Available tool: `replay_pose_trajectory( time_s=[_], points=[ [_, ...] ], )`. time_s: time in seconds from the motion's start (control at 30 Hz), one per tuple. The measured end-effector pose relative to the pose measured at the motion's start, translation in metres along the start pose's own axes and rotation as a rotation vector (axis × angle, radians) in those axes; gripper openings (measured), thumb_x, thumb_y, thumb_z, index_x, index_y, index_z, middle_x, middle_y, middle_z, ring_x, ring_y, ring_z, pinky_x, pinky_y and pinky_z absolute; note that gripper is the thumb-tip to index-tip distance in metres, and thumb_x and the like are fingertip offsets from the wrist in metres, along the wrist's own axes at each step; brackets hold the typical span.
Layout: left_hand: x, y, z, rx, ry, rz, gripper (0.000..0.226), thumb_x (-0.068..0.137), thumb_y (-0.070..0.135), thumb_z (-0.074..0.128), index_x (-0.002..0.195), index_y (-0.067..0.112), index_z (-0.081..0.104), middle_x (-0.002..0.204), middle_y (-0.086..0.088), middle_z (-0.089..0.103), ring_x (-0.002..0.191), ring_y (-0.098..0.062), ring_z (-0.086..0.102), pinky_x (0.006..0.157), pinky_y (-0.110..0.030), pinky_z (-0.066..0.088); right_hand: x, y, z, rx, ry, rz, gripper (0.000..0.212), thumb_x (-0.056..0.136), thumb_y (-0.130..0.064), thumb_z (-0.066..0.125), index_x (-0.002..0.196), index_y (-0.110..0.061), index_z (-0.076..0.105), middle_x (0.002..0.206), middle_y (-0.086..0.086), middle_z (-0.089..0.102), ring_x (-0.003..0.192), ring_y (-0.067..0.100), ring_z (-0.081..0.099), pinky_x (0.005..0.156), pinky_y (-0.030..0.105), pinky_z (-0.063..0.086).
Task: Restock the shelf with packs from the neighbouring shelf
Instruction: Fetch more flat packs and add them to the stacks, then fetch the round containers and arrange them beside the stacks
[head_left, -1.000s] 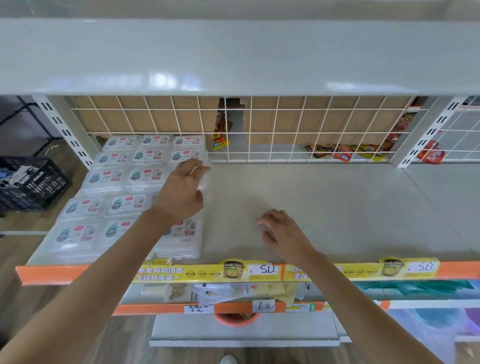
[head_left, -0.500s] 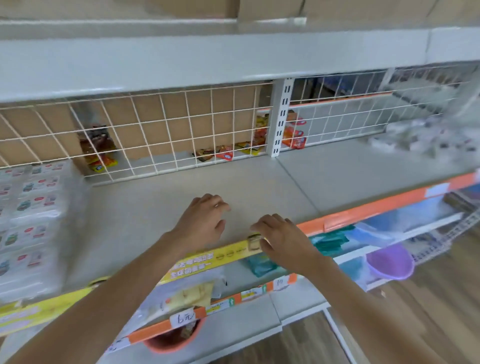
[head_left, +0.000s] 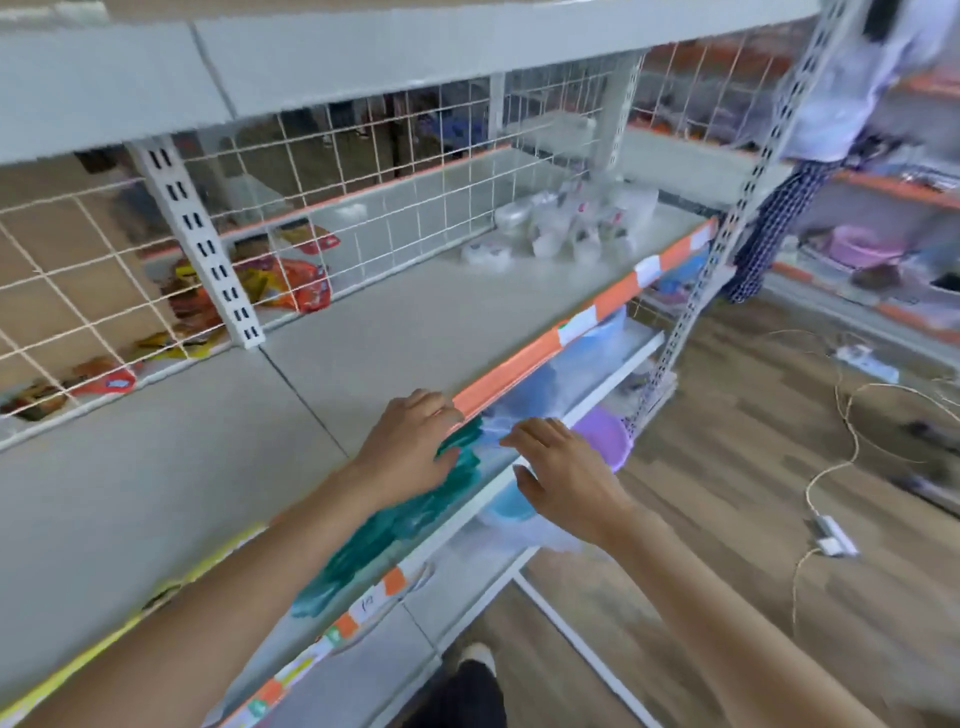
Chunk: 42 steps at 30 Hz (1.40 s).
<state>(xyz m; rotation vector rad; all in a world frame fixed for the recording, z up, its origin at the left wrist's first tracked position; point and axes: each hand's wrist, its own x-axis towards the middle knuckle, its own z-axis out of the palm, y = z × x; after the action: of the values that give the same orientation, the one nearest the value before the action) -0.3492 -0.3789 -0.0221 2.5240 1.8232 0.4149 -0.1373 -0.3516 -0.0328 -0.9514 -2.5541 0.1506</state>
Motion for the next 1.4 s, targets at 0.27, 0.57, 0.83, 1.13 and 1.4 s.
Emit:
replay_pose_trajectory(
  time_s=[0.27,0.57,0.83,1.13,1.4],
  points=[
    [0.154,-0.006,0.045,-0.077,0.017,-0.029,0.035,0.067,0.031,0.048,0.089,0.009,0.063,0.087,-0.007,0.063,0.082,-0.031,0.060,0.068,-0.038,0.051,0.052,0.129,-0.019,-0.023,0.010,0.088,0.032,0.070,-0.012,0.054,0.099,-0.008,0.065,0.101,0.009,0.062,0.083,0.032,0.061,0.065,0.040,0.054],
    [0.277,-0.031,0.068,-0.145,0.034,-0.136,0.055,0.073,0.036,0.040,0.115,0.009,0.061,0.112,-0.008,0.061,0.105,-0.028,0.055,0.090,-0.036,0.045,0.139,0.242,-0.016,0.043,0.072,0.166,0.031,0.076,-0.010,0.058,0.107,-0.005,0.063,0.104,0.012,0.060,0.090,0.036,0.056,0.074,0.045,0.051],
    [0.337,-0.068,0.073,-0.089,0.127,-0.232,0.043,0.068,0.013,0.050,0.108,0.002,0.061,0.106,-0.017,0.058,0.102,-0.038,0.055,0.081,-0.047,0.050,0.196,0.318,-0.015,0.087,0.063,0.132,0.029,0.075,-0.008,0.060,0.104,-0.003,0.065,0.102,0.013,0.062,0.092,0.036,0.059,0.074,0.047,0.052],
    [0.383,-0.127,0.072,0.098,-0.215,-0.636,0.070,0.076,0.003,0.049,0.139,0.029,0.032,0.152,0.003,0.019,0.135,-0.027,0.019,0.104,-0.041,0.029,0.282,0.385,-0.013,0.151,-0.002,-0.038,0.028,0.075,-0.006,0.062,0.103,-0.002,0.065,0.103,0.015,0.061,0.097,0.038,0.057,0.076,0.046,0.050],
    [0.413,-0.107,0.075,0.067,-0.225,-0.733,0.065,0.072,0.015,0.061,0.133,0.026,0.040,0.134,0.002,0.036,0.124,-0.023,0.026,0.097,-0.034,0.031,0.335,0.429,-0.012,0.128,-0.153,-0.107,0.036,0.089,-0.014,0.053,0.124,-0.010,0.053,0.128,0.009,0.050,0.122,0.027,0.039,0.097,0.039,0.038]
  ],
)
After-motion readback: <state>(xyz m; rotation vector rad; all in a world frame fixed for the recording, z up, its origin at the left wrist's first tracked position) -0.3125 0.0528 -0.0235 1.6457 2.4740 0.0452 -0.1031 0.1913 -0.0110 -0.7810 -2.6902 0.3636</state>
